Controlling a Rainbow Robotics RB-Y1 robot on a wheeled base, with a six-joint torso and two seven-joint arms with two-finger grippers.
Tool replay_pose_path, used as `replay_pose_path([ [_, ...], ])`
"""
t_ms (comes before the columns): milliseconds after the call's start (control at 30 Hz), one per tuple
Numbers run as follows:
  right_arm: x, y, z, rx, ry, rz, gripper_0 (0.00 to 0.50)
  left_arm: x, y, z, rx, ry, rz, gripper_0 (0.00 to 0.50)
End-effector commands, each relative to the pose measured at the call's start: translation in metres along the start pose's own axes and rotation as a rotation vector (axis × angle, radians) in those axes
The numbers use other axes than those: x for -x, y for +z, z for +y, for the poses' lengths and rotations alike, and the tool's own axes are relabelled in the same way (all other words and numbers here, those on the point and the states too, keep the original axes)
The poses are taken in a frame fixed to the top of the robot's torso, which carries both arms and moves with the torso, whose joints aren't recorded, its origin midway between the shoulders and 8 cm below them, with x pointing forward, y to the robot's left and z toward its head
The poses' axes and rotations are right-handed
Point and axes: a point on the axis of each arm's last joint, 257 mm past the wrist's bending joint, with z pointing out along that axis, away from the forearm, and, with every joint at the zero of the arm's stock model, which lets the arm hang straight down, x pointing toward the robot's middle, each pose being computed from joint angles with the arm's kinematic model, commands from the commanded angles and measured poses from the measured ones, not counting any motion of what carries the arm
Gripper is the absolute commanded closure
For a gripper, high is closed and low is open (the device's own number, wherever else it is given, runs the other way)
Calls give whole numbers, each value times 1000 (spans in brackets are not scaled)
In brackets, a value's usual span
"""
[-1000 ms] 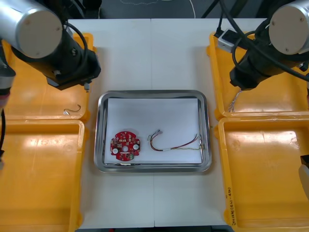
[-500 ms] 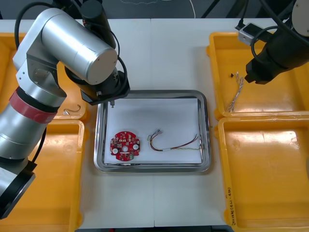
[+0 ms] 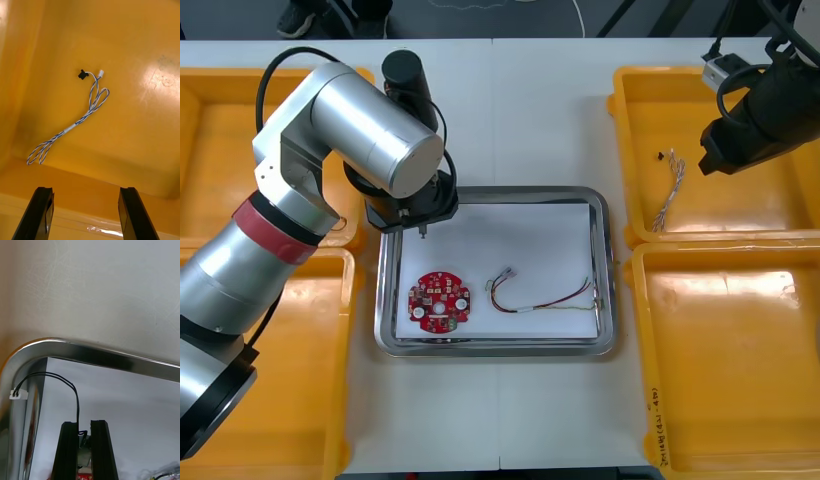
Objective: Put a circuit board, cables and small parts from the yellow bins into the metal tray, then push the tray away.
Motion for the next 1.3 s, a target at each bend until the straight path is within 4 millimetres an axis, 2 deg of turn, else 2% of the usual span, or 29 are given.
replay_pose_path([
  [33, 10, -21, -29, -44, 183, -29, 0, -1, -4, -24, -46, 96, -24, 500],
  [267, 10, -6, -30, 7, 366, -30, 0, -9, 4, -22, -42, 96, -15, 500],
  [533, 22, 8, -28, 28, 528, -65, 0, -19, 15, -14, -32, 94, -1, 500],
  [867, 31, 20, -7, 68, 689, -68, 0, -23, 24, -8, -27, 97, -4, 500],
  [900, 31, 22, -4, 72, 706, -64, 0, -22, 23, -9, -29, 95, -6, 488],
  [933, 31, 23, -3, 71, 720, -62, 0, -23, 24, -8, -29, 97, -4, 447],
  [967, 32, 24, -2, 70, 724, -63, 0, -23, 23, -9, -30, 96, -3, 365],
  [1000, 32, 25, -1, 65, 731, -62, 0, -23, 23, -9, -31, 96, -4, 230],
  [1033, 34, 27, 1, 61, 737, -63, 0, -23, 23, -10, -32, 95, -5, 124],
  [1067, 35, 29, 4, 54, 744, -64, 0, -23, 22, -10, -34, 95, -6, 58],
  [1167, 38, 33, 8, 45, 770, -67, 0, -23, 18, -12, -36, 99, -9, 0],
  [1300, 38, 41, 11, 47, 799, -61, 0, -24, 8, -11, -30, 102, -10, 0],
])
